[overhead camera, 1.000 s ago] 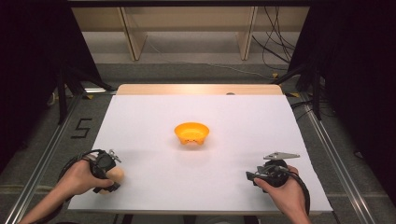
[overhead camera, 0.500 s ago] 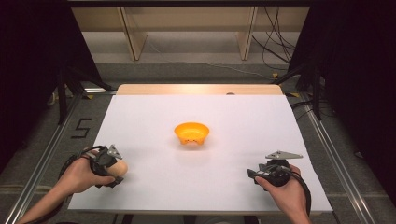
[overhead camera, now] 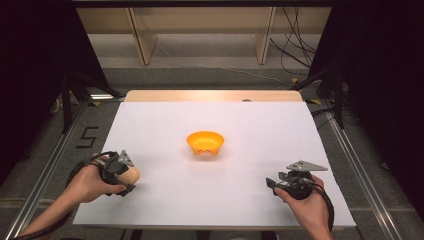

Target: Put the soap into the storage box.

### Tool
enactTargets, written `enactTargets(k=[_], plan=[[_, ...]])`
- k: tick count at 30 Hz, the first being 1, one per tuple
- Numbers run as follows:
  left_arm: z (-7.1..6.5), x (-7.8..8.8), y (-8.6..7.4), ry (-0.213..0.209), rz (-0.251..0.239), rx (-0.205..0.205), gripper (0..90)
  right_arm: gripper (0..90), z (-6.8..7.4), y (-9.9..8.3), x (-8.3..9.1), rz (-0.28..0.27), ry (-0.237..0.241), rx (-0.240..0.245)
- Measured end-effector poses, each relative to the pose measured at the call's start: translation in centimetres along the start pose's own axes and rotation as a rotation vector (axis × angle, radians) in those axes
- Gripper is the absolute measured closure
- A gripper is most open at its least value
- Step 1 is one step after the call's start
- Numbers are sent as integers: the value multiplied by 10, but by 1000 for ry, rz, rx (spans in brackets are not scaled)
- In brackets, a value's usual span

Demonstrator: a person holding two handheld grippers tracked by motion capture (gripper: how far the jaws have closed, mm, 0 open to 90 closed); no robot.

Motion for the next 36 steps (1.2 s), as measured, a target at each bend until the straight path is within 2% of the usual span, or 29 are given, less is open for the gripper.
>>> enactTargets(k=[2, 3, 4, 5, 6, 7, 8, 9, 10, 11, 12, 13, 14, 15, 18, 19, 20, 24, 25, 26, 30, 31, 34, 35, 36], plan=[[-1, 1, 2, -9, 17, 4, 324, 454, 0, 0, 0, -10, -8, 0], [0, 0, 3, -3, 4, -11, 324, 455, 0, 0, 0, -17, -3, 2], [-1, 0, 4, -10, 19, -6, 323, 454, -2, 0, 0, -28, 0, 19], [-1, 0, 5, -7, 16, -7, 324, 454, -1, 0, 0, -31, 9, 11], [0, 0, 6, -7, 16, -16, 323, 454, 0, 0, 3, -18, -21, -2], [0, -1, 7, -7, 14, -10, 324, 454, 2, -1, 2, -18, -5, -36], [0, -1, 7, -7, 14, -10, 323, 454, 2, -1, 2, -18, -5, -36], [0, -1, 8, -10, 15, -10, 323, 455, 1, -1, 2, -25, -2, -28], [1, -1, 9, -10, 19, -17, 323, 455, -2, -1, 3, -27, -9, 5], [0, -1, 9, -12, 16, -5, 324, 455, -2, -1, 3, -31, -12, 4], [2, -1, 11, -7, 13, -22, 323, 455, -2, -1, 3, -31, -12, 2], [1, -1, 11, -12, 14, -9, 324, 454, -2, -1, 3, -35, -10, 5], [3, -1, 13, -12, 18, -29, 324, 454, 1, -2, 3, -35, -8, -29], [2, -1, 15, -18, 14, -22, 324, 455, 2, -2, 3, -28, -11, -41], [3, -1, 17, -20, 22, -28, 324, 454, 2, -3, 4, -19, -10, -46], [4, -1, 18, -22, 19, -36, 324, 454, 2, -3, 3, -33, -1, -48], [5, -1, 20, -25, 24, -34, 324, 454, -2, -2, 4, -45, -16, -3], [5, -3, 23, -29, 23, -21, 324, 454, -1, -2, 5, -39, -20, -8], [7, -3, 25, -27, 24, -40, 324, 454, 1, -3, 6, -34, -18, -36], [6, -3, 26, -30, 21, -23, 324, 453, 0, -3, 5, -38, -16, -20], [8, -3, 31, -31, 14, -41, 324, 449, 2, -4, 5, -43, -15, -39], [8, -3, 32, -33, 14, -34, 324, 449, -1, -4, 5, -50, -18, -5], [10, -1, 37, -30, 4, -45, 324, 448, -1, -4, 6, -47, -25, -1], [9, -1, 38, -32, 3, -30, 324, 448, -2, -4, 8, -45, -39, 16], [10, -1, 40, -30, 2, -52, 324, 448, -2, -4, 8, -45, -39, 16]])
Point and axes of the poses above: each handheld gripper's, and its own axes: x roughly backward along the jaws, y roughly out of its top, z roughly to its left, the point moved 2 cm from there along -x, roughly forward along the jaws, and after that the axes turned 9 degrees about y, right-handed, at the moved point
